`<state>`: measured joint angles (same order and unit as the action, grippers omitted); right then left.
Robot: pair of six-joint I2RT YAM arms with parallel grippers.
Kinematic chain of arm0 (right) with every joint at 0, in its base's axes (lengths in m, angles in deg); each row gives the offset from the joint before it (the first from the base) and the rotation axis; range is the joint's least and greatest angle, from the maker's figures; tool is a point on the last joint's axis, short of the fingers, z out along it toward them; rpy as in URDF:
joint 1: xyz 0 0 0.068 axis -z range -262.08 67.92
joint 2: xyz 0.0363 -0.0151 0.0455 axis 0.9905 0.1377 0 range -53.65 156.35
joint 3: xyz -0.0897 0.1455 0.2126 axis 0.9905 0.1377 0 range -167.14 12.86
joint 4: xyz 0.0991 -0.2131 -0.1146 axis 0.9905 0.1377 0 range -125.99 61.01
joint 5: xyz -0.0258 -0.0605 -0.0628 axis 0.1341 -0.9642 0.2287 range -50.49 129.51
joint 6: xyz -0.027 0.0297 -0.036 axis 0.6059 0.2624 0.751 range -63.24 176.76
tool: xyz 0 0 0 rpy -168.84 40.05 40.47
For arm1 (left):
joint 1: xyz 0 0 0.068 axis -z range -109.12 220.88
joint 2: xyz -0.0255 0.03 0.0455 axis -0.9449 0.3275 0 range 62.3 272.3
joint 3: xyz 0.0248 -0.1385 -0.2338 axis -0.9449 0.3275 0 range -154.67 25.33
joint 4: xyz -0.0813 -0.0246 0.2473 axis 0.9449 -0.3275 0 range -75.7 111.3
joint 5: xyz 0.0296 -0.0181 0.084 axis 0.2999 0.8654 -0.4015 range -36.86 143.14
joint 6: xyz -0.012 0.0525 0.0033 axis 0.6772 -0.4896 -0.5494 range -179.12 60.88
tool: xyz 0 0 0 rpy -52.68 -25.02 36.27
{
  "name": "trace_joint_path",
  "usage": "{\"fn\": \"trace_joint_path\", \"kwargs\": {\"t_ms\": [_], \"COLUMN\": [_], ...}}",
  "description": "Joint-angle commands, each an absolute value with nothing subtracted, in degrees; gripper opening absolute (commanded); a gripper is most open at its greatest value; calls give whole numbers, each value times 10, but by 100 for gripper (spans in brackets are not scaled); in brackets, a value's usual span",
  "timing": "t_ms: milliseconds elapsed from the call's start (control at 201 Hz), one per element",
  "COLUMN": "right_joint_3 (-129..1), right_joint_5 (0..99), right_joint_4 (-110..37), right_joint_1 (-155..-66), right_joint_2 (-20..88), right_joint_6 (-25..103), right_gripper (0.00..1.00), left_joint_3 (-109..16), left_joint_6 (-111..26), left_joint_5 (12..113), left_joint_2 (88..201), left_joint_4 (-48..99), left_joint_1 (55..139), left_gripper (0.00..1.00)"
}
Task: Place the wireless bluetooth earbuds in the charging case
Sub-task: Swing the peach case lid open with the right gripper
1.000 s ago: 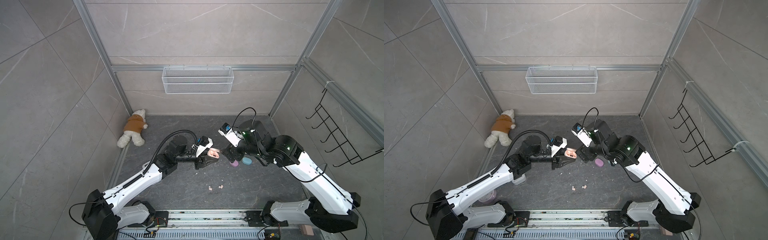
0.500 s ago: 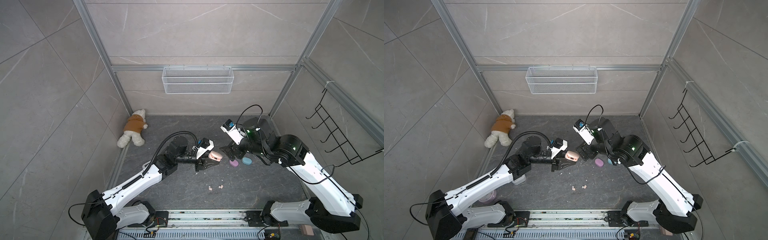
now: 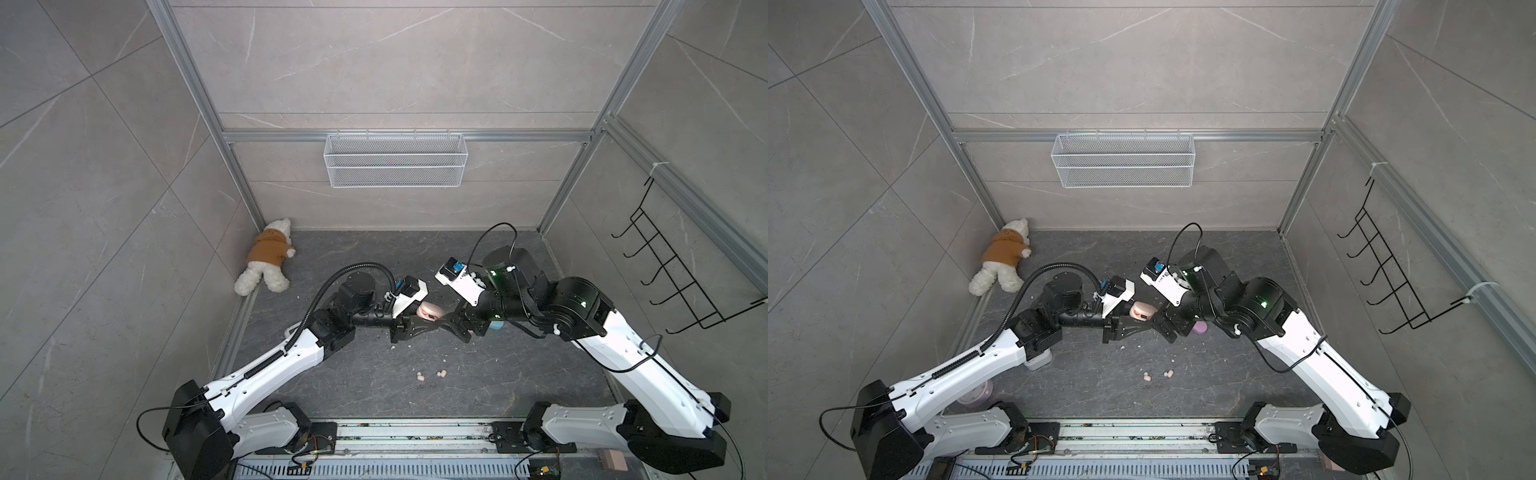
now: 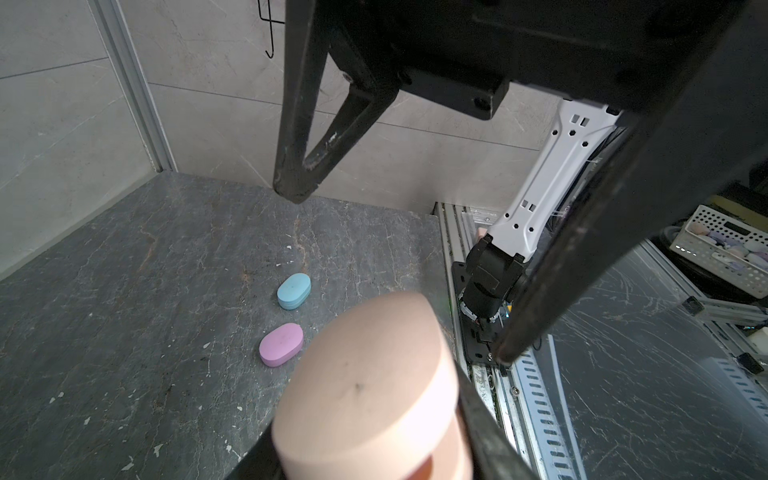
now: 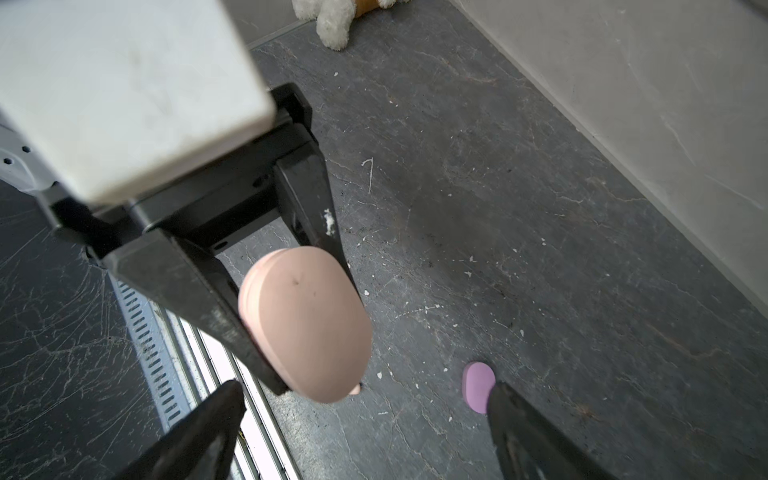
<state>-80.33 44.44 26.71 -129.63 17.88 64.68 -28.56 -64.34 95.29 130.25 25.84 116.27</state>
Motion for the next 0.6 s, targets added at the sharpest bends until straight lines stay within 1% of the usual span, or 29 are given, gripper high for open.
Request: {"fn": "trace_joint_path", "kwargs": {"t_ms": [0,209,463,597], "right_joint_3": [-798,-811,-841,-856], "right_joint_5": [426,395,334,323], "right_joint_4": [259,241,246,248], "right_joint_1": [-1296,-1296,-1294,-1286], "right_joint_2": [189,193,210,221], "right_joint_6": [646,642,636,627], "right_gripper": [93,93,94,94], "left_joint_3": [-305,-306,-306,-306], "left_joint_6": [-649,-651,-649,-649], "left_joint_5": [965,970,975,978], "left_joint_2": [1287,1288,1286,1280], "left_joint_4": [280,280,283,281], "left_joint_1": [1163,1163,1163,1163], "left_gripper": [10,9,8,7]}}
